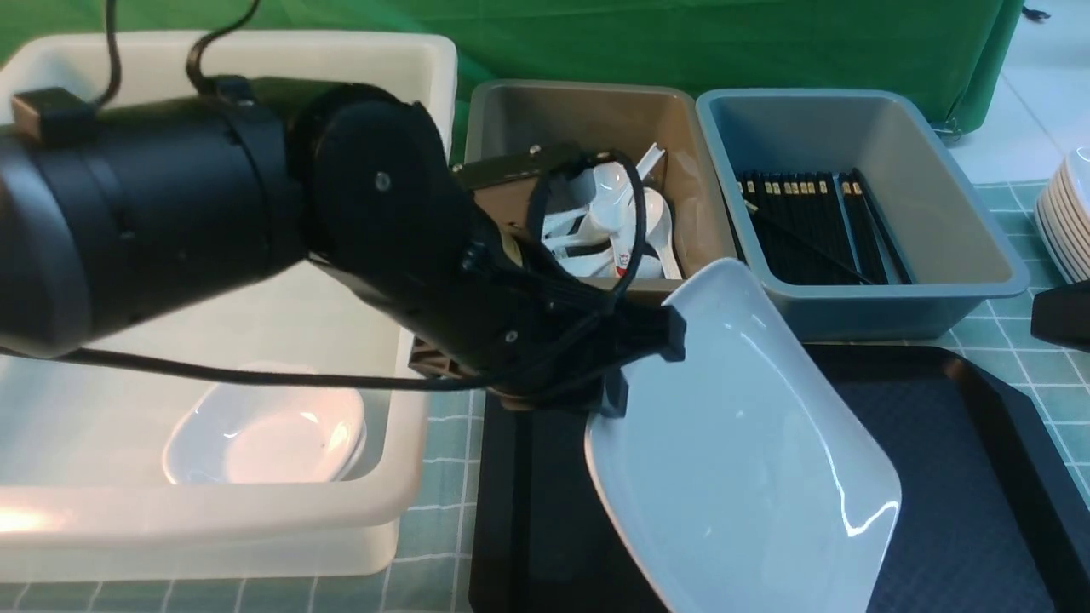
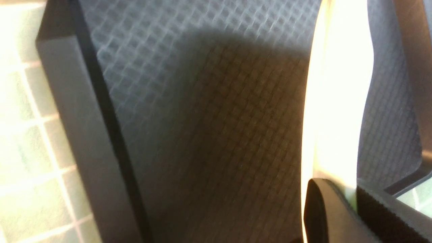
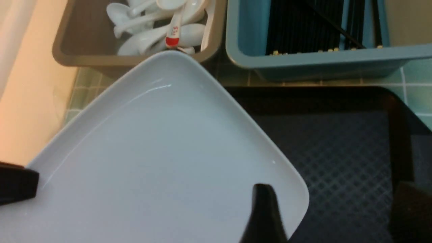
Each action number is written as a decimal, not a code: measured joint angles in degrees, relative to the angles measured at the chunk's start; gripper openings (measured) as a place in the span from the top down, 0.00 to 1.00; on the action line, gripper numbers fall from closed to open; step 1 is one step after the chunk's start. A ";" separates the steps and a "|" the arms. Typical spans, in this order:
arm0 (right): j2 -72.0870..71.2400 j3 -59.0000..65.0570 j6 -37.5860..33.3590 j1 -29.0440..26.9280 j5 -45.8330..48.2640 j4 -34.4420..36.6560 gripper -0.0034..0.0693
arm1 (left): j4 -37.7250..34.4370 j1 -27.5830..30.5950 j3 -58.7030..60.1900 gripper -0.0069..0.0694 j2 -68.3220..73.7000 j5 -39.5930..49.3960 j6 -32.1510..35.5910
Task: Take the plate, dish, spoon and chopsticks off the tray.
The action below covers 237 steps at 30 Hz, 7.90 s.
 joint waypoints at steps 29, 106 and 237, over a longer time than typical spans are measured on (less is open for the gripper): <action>-0.27 -0.13 0.00 0.00 0.05 0.00 0.26 | -4.21 10.48 0.51 0.87 -11.74 -0.14 4.79; -31.62 8.71 8.11 0.00 -22.19 -21.78 0.92 | -24.22 44.50 0.95 0.91 -42.96 7.91 44.88; -53.53 52.53 2.16 0.00 -25.09 -27.06 0.62 | 8.43 38.69 73.13 0.89 -90.60 -31.39 23.79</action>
